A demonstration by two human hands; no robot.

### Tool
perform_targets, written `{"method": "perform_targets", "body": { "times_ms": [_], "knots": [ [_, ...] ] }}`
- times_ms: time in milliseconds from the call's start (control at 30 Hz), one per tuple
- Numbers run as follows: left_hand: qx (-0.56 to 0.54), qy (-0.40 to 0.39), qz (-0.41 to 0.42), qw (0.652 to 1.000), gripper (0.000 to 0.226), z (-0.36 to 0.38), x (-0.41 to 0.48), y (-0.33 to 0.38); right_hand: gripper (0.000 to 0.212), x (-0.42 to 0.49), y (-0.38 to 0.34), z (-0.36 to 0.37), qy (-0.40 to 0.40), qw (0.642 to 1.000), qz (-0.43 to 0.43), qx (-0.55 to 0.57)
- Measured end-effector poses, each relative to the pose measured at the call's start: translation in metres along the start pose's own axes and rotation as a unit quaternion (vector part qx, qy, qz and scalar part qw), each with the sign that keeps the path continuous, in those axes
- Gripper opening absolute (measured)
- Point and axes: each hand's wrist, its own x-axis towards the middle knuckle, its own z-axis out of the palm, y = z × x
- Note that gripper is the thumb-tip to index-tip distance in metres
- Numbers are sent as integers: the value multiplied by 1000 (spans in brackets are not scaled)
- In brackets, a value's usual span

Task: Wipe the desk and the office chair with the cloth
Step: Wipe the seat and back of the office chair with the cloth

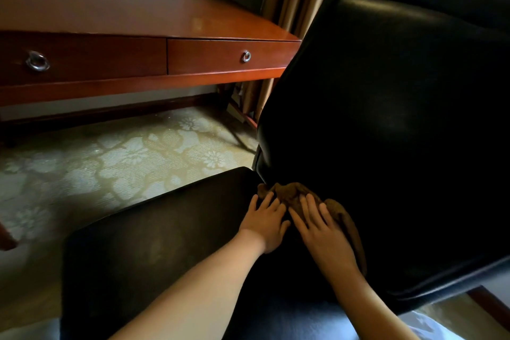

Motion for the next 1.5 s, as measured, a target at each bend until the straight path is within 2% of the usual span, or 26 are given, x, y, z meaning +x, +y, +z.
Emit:
{"method": "perform_targets", "body": {
  "times_ms": [267, 467, 600, 767, 1000, 1067, 1200, 1300, 1500],
  "knots": [
    [32, -35, 15, 999, 58, -2, -25, 35, 60, -37, 13, -16, -18, 999, -21, 20],
    [58, -58, 14, 997, 61, -13, -42, 57, 59, -60, 29, -33, -8, 1000, -6, 30],
    [57, -34, 16, 998, 63, -28, -56, 70, 58, -69, 44, -54, 18, 999, 18, 29],
    [53, -2, 19, 998, 67, -52, -66, 89, 57, -74, 66, -79, 11, 998, 47, 38],
    [37, 20, 29, 999, 70, -90, -77, 118, 57, -82, 103, -101, 56, 993, 103, 25],
    [44, 36, 38, 998, 70, -109, -76, 127, 54, -83, 119, -110, 78, 990, 119, 17],
    [48, 74, 46, 995, 70, -146, -65, 150, 60, -81, 156, -130, 109, 980, 162, 22],
    [36, 94, 40, 994, 72, -172, -56, 174, 52, -76, 184, -136, 132, 974, 186, 13],
    [-11, 134, 37, 990, 75, -219, -34, 213, 56, -62, 241, -143, 139, 963, 232, 9]
  ]
}}
